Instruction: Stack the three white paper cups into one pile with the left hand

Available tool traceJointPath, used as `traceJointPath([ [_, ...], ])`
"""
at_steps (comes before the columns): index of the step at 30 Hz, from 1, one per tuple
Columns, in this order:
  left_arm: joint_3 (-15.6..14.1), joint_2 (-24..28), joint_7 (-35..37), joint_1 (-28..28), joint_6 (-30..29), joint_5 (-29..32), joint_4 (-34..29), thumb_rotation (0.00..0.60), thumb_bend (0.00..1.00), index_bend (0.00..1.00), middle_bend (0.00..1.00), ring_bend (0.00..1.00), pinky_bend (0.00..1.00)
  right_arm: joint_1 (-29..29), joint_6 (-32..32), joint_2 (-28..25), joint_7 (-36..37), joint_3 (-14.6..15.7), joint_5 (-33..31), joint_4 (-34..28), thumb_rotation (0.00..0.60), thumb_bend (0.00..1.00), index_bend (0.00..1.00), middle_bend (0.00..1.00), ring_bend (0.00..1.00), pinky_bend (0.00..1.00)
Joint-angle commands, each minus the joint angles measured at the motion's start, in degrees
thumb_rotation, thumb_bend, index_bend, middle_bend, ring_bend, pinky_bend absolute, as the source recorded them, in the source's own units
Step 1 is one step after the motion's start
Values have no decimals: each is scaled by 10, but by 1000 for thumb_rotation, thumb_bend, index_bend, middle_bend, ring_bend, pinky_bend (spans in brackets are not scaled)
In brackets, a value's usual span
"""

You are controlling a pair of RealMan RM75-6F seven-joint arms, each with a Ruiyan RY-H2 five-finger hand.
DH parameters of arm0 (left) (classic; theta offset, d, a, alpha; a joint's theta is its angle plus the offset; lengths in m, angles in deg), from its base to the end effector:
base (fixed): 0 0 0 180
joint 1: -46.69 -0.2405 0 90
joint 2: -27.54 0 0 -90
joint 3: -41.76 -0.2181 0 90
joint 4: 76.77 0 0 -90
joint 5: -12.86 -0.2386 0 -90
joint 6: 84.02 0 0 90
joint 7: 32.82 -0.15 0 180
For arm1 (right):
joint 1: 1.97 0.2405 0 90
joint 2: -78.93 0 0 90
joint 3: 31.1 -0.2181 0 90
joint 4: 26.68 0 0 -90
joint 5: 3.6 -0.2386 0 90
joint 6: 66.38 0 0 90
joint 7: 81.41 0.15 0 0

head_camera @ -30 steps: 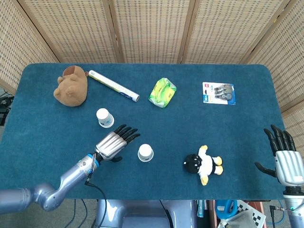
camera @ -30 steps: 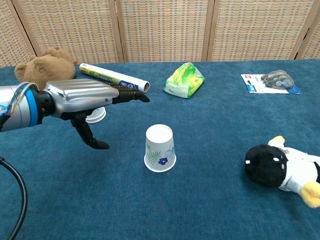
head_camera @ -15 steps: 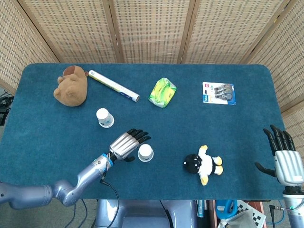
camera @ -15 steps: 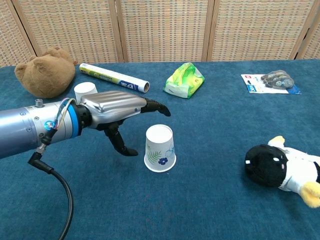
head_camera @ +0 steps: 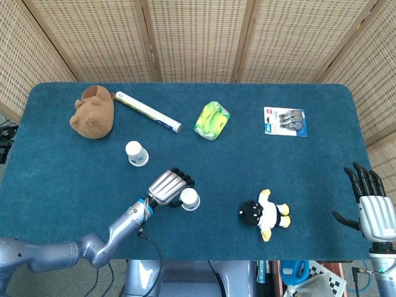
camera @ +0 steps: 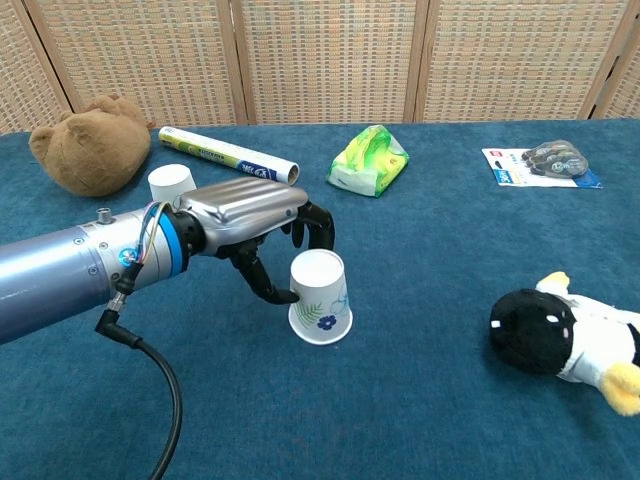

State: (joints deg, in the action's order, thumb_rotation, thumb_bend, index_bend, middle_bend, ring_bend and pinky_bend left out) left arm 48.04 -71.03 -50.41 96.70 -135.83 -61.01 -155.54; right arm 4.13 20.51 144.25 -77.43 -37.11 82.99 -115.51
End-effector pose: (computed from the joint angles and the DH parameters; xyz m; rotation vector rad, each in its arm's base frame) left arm -0.0579 0.2985 -0.1073 -2.1799 -0.7768 -1.0199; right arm -0.2864 -0.2061 0.1289 1.3425 -0.8437 1.0097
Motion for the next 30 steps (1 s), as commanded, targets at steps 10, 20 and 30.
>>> traceJointPath([
  [10, 41, 68, 38, -13, -36, -3, -54, 600, 259, 425, 412, 365, 293, 1, -2, 0, -1, 0, -1, 0, 600, 0, 0, 0, 0, 0],
  [20, 59, 224, 48, -71, -86, 21, -125, 600, 259, 446, 433, 386, 293, 0, 2, -1, -4, 4, 7, -8, 600, 0, 0, 0, 0, 0],
  [30, 59, 274, 157, -115, -81, 48, -68, 600, 258, 445, 434, 386, 293, 0, 2, 3, -18, 8, 15, -13, 600, 0, 0, 0, 0, 0],
])
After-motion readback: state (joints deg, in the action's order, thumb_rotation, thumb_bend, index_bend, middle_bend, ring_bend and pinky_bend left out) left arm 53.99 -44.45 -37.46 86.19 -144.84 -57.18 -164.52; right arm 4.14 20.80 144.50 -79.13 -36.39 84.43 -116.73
